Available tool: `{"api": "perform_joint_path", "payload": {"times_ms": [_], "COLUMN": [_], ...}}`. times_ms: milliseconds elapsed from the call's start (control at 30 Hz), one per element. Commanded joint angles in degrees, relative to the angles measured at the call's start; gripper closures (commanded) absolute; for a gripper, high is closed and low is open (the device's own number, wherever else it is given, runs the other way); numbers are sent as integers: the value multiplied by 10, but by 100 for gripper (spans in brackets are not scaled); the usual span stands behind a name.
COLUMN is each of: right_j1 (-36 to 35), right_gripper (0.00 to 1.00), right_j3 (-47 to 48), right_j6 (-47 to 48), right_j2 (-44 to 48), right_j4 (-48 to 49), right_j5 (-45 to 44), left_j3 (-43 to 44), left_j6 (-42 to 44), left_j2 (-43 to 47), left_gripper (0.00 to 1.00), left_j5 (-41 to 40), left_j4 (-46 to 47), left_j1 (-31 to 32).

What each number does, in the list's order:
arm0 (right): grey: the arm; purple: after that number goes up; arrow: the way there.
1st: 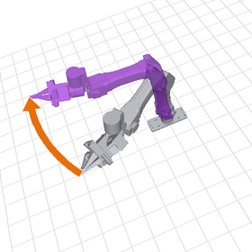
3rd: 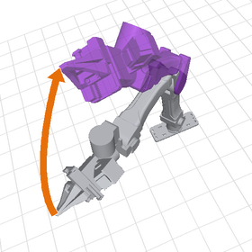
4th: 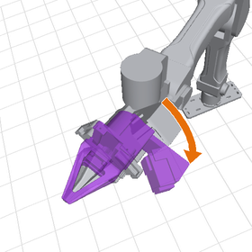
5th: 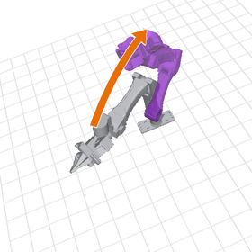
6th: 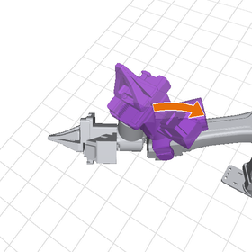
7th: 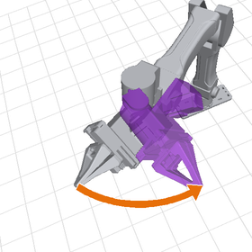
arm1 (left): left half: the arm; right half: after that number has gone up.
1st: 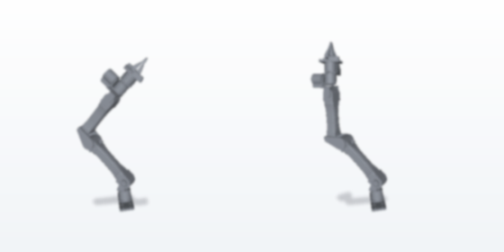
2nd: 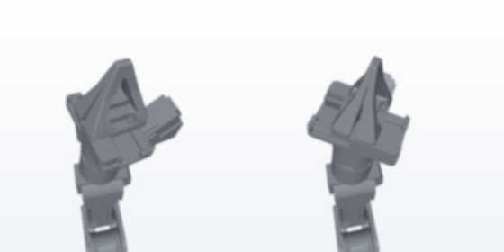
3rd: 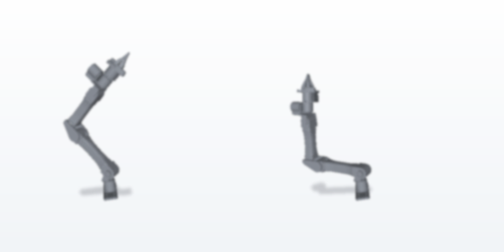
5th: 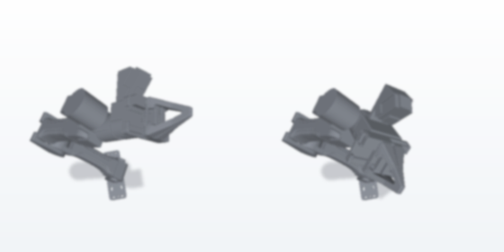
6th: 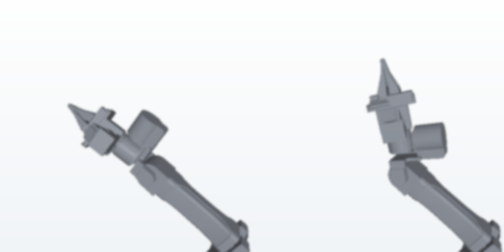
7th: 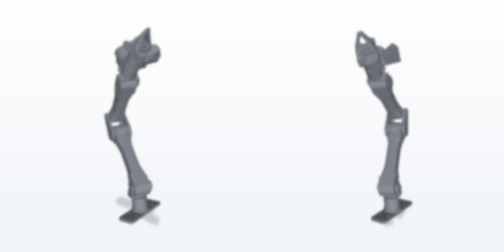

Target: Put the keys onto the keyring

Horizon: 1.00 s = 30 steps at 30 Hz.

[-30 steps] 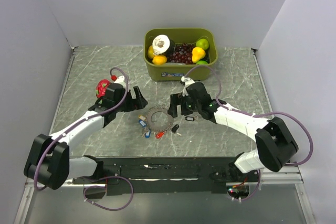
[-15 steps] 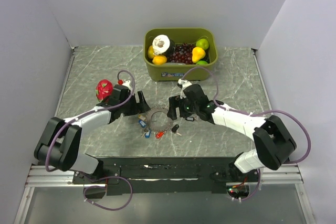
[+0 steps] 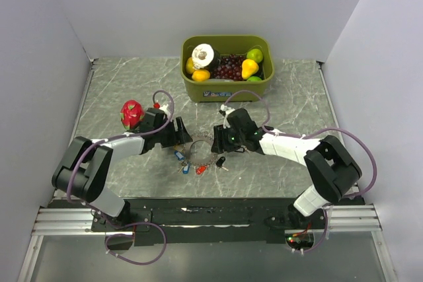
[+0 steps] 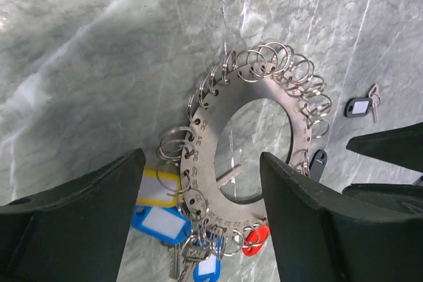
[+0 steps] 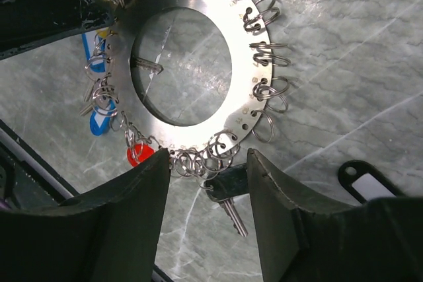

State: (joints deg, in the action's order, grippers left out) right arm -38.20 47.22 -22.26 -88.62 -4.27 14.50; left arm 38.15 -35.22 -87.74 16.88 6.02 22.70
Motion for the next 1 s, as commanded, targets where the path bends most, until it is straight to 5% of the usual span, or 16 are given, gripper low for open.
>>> {"api": "perform_joint_path", "payload": {"times_ms": [0, 967], "right_j1": [6, 26], "right_gripper": [43, 59], "right_j3": [2, 21], "right_j6": [-12, -30], "right_j2": [-14, -132], "right_j4": [20, 52], "right_j5": [2, 96], "left_j3": [7, 24], "left_j6": [-5, -22], "left_j2": [-27, -114], "left_gripper": [25, 71], "left_j5": [19, 135], "left_j4": [21, 84], "left_j1": [-1, 8]}}
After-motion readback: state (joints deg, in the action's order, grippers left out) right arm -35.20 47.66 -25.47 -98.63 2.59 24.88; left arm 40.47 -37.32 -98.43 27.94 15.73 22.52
